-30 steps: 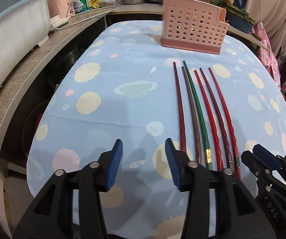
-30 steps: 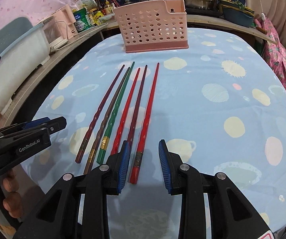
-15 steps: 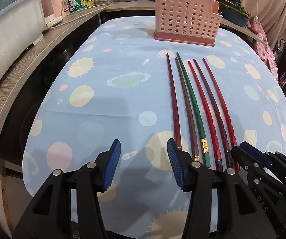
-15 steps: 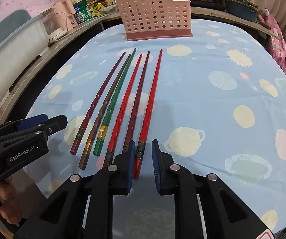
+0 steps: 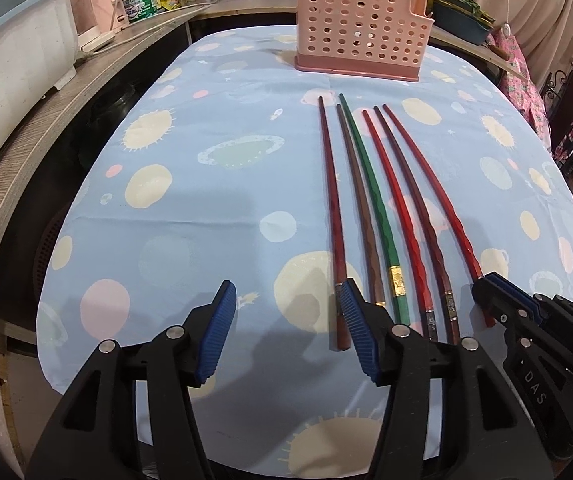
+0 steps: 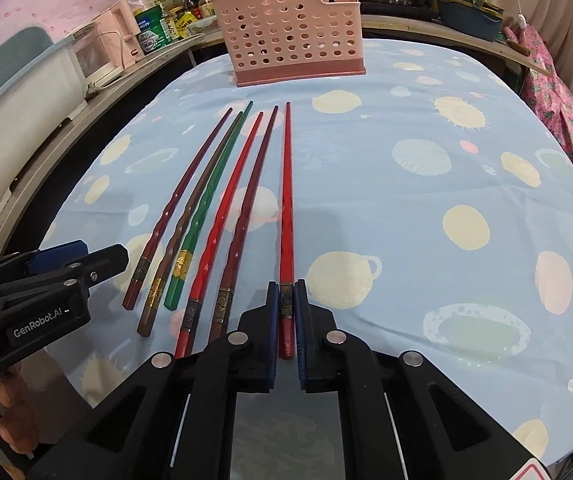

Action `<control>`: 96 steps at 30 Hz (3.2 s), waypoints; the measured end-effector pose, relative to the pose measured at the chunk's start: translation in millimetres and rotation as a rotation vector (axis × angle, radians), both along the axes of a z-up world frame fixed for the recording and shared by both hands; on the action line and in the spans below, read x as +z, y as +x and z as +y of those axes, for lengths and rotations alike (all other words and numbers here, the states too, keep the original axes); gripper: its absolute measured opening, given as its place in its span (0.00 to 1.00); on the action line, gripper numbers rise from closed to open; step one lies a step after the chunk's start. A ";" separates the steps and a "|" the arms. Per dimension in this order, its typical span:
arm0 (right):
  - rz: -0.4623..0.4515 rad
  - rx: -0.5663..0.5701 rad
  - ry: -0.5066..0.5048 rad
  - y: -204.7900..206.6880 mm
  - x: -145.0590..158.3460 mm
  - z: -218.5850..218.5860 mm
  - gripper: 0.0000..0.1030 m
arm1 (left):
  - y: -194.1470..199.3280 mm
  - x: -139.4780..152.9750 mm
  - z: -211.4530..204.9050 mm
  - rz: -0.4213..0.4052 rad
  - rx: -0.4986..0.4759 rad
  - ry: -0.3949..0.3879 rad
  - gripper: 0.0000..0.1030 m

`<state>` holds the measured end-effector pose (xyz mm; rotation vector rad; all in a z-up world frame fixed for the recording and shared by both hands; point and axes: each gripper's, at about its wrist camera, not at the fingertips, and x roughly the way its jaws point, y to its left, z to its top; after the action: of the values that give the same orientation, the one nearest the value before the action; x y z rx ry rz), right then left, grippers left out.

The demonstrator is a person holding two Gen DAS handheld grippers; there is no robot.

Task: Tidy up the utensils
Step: 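Grasp a red chopstick with the right tool, then grasp a dark red chopstick with the left tool while the right tool holds its red chopstick, then lift both held chopsticks and carry them over the pink basket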

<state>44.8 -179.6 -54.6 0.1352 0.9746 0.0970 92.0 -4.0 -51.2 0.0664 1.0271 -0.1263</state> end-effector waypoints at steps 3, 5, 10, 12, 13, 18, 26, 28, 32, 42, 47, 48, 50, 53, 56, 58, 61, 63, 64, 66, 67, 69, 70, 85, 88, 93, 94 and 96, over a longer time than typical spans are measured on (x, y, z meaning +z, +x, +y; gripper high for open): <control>-0.001 -0.006 0.000 -0.4 0.0 -2.6 0.07 | -0.5 -2.3 -3.0 0.010 -0.010 -0.005 0.58; -0.002 -0.007 -0.001 -0.7 -0.2 -2.7 0.07 | -0.7 -4.5 -4.7 0.017 -0.015 -0.004 0.58; -0.002 -0.007 0.000 -1.0 -0.4 -3.2 0.07 | 0.6 -11.7 -5.8 0.037 -0.014 0.000 0.58; -0.002 -0.007 0.000 -1.1 -0.4 -3.3 0.07 | 1.4 -14.3 -4.7 0.044 -0.011 0.001 0.58; -0.002 -0.007 0.000 -1.0 -0.4 -3.3 0.07 | 2.0 -15.6 -4.2 0.048 -0.008 0.000 0.58; -0.002 -0.007 -0.001 -1.1 -0.6 -3.1 0.07 | 2.6 -17.6 -4.2 0.043 -0.007 0.007 0.58; -0.002 -0.007 0.000 -1.2 -0.8 -3.1 0.07 | 1.0 -17.4 -4.3 0.036 -0.016 0.014 0.51; -0.002 -0.007 -0.001 -1.2 -0.8 -3.1 0.07 | 1.5 -17.3 -4.3 0.035 -0.018 0.014 0.49; -0.002 -0.007 0.000 -1.3 -0.8 -3.1 0.07 | 1.5 -16.8 -4.9 0.036 -0.022 0.013 0.39; -0.001 -0.009 0.006 -2.0 -0.7 -4.1 0.07 | 2.5 -14.8 -4.6 0.041 -0.029 -0.003 0.08; 0.001 -0.011 0.015 -1.9 0.3 -5.4 0.07 | 3.7 -14.0 -2.7 0.050 -0.027 -0.022 0.08; 0.000 -0.012 0.017 -2.3 0.7 -5.5 0.07 | 4.0 -13.7 -2.4 0.053 -0.027 -0.025 0.08; -0.001 -0.013 0.020 -2.1 1.7 -5.8 0.07 | 4.3 -13.2 -2.7 0.057 -0.025 -0.031 0.07; -0.011 -0.019 0.025 -2.2 4.8 -8.4 0.07 | 3.9 -10.1 -2.7 0.057 -0.028 -0.040 0.07; -0.024 -0.027 0.032 -1.1 10.6 -12.3 0.07 | 4.6 -4.3 -3.2 0.047 -0.028 -0.048 0.07; -0.038 -0.032 0.035 -0.3 16.3 -15.0 0.07 | 5.2 -0.5 -3.1 0.043 -0.026 -0.054 0.07; -0.063 -0.038 0.044 0.5 26.7 -18.6 0.07 | 6.6 6.0 -2.6 0.038 -0.022 -0.067 0.07; -0.088 -0.042 0.050 0.9 35.8 -21.0 0.07 | 7.5 11.0 -1.8 0.034 -0.018 -0.077 0.07; -0.099 -0.043 0.051 1.0 40.0 -21.9 0.07 | 7.5 13.4 -1.8 0.030 -0.018 -0.081 0.07; -0.123 -0.048 0.057 1.2 49.6 -24.2 0.07 | 8.1 20.4 -0.7 0.020 -0.015 -0.090 0.07; -0.137 -0.050 0.060 1.9 55.3 -25.6 0.07 | 8.5 24.4 -0.2 0.014 -0.014 -0.097 0.07; -0.165 -0.056 0.061 3.2 66.7 -28.8 0.07 | 9.9 35.3 1.7 -0.008 -0.008 -0.108 0.07; -0.177 -0.060 0.063 4.5 72.3 -30.9 0.07 | 11.0 42.3 3.2 -0.020 -0.006 -0.119 0.07; -0.373 -0.112 0.081 50.6 154.1 -66.3 0.06 | 60.5 140.8 10.9 -0.224 0.016 -0.172 0.07; -0.387 -0.118 0.083 63.2 163.3 -70.4 0.07 | 77.6 155.6 9.7 -0.259 0.022 -0.169 0.07; -0.401 -0.130 0.103 82.9 173.9 -77.4 0.06 | 104.9 174.0 7.8 -0.287 0.032 -0.175 0.07; -0.406 -0.133 0.104 86.9 176.9 -78.2 0.07 | 109.1 177.8 7.9 -0.292 0.033 -0.179 0.07; -0.414 -0.133 0.116 94.7 183.4 -80.5 0.07 | 119.6 189.0 7.5 -0.311 0.038 -0.190 0.07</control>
<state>139.5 -260.2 128.8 0.2749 0.5446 0.0558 211.6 3.5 137.8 -0.1036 0.7015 -0.1724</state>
